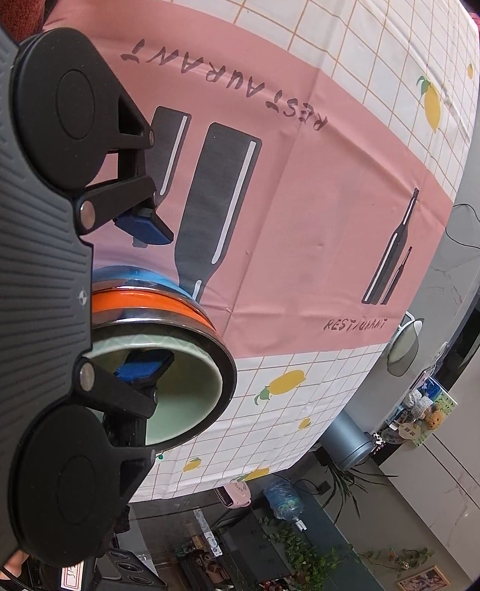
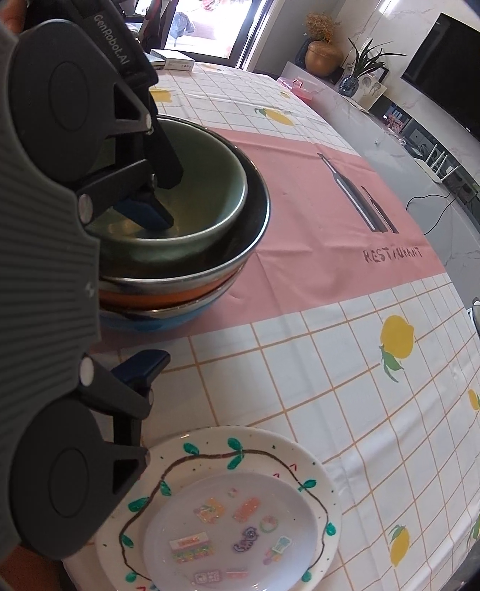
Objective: Organize plates and bowls
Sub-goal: 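Close both grippers on the bowl stack rim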
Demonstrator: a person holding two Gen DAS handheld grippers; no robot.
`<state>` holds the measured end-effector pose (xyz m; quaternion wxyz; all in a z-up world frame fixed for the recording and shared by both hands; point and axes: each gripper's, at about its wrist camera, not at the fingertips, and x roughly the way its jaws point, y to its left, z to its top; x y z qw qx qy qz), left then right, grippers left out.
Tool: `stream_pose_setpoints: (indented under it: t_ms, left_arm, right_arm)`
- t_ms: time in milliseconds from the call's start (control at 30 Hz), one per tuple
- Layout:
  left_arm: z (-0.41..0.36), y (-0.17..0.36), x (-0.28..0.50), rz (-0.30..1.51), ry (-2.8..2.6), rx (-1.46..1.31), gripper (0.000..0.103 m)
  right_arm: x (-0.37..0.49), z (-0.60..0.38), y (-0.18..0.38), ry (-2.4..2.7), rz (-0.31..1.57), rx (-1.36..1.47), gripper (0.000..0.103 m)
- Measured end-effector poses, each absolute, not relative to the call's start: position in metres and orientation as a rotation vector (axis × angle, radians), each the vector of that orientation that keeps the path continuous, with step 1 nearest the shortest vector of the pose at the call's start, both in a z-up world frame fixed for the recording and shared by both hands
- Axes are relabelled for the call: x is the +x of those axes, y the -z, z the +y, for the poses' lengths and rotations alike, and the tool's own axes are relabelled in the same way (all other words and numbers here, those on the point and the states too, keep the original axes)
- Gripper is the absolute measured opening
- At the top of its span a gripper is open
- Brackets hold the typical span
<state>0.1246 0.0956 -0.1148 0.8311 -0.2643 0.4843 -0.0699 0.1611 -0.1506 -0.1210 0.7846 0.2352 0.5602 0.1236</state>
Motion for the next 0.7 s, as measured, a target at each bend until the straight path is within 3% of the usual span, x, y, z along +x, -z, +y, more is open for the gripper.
stream_pose_setpoints:
  t_ms: [300, 467, 700]
  left_arm:
    - [0.098, 0.128, 0.124, 1.05, 0.146, -0.635, 0.065]
    - [0.101, 0.127, 0.122, 1.032, 0.159, -0.667, 0.05]
    - [0.095, 0.123, 0.12, 1.012, 0.158, -0.62, 0.048]
  right_arm:
    - [0.162, -0.156, 0.123, -0.264, 1.212, 0.551, 0.069]
    - [0.16, -0.162, 0.12, -0.266, 1.203, 0.598, 0.051]
    - [0.158, -0.168, 0.121, -0.253, 1.2, 0.636, 0.048]
